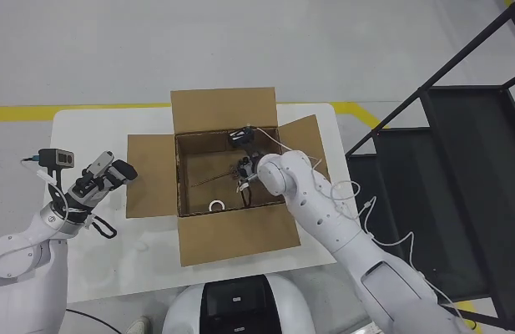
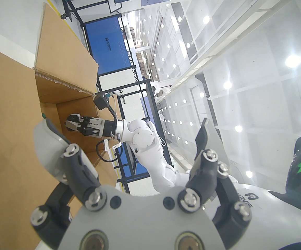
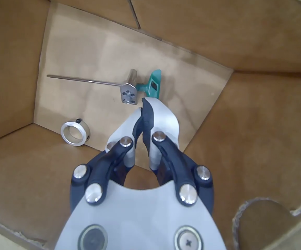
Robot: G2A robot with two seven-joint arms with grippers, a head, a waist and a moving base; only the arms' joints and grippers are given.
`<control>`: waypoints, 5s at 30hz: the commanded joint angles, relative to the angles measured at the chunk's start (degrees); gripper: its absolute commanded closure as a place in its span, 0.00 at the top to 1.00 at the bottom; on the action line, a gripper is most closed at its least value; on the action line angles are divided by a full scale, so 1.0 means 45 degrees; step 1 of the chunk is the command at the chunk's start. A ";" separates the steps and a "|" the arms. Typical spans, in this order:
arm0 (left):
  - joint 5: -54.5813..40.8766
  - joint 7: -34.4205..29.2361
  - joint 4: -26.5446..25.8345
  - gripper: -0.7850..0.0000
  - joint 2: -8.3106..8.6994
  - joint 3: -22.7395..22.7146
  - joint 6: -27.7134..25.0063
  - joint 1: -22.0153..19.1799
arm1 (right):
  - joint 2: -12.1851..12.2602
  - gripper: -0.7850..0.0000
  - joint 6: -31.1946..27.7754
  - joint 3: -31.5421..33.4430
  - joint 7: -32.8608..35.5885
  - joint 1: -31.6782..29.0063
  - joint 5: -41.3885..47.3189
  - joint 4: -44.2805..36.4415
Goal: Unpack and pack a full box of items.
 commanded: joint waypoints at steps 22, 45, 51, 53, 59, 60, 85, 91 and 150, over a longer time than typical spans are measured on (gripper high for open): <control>0.0000 0.0000 0.0000 1.00 0.0000 0.0000 0.0000 0.0000 | -0.1231 0.34 0.0359 -0.1914 -0.0298 0.2333 0.0401 0.4484; 0.0000 0.0000 0.0000 1.00 0.0000 0.0000 0.0000 0.0000 | -0.1302 0.25 0.0037 -0.1525 -0.0147 0.2256 0.0284 0.4696; 0.0000 0.0000 0.0000 1.00 0.0000 0.0000 0.0000 0.0000 | -0.1390 0.24 -0.0156 -0.1550 -0.0121 0.2350 0.0367 0.5015; 0.0000 0.0000 0.0000 1.00 0.0000 0.0000 0.0000 0.0000 | -0.1445 0.24 -0.0214 -0.1591 -0.0124 0.2435 0.0419 0.5173; 0.0000 0.0000 0.0000 1.00 0.0000 0.0000 0.0000 0.0000 | -0.1621 0.24 -0.0377 -0.1660 -0.0204 0.2741 0.0682 0.5887; 0.0000 0.0000 0.0000 1.00 0.0000 0.0000 0.0000 0.0000 | -0.1652 0.25 -0.0405 -0.1673 -0.0236 0.2795 0.0723 0.6013; 0.0000 0.0000 0.0000 1.00 0.0000 0.0000 0.0000 0.0000 | -0.1645 0.00 0.0484 -0.1340 -0.1011 0.2143 0.0044 0.4634; 0.0000 0.0000 0.0000 1.00 0.0000 0.0000 0.0000 0.0000 | -0.1120 0.00 0.1206 -0.0552 -0.0684 0.0667 -0.1260 0.1784; 0.0000 0.0000 0.0000 1.00 0.0000 0.0000 0.0000 0.0000 | 0.0930 0.00 -0.4739 0.6879 -0.1835 -0.9088 0.0681 -1.1399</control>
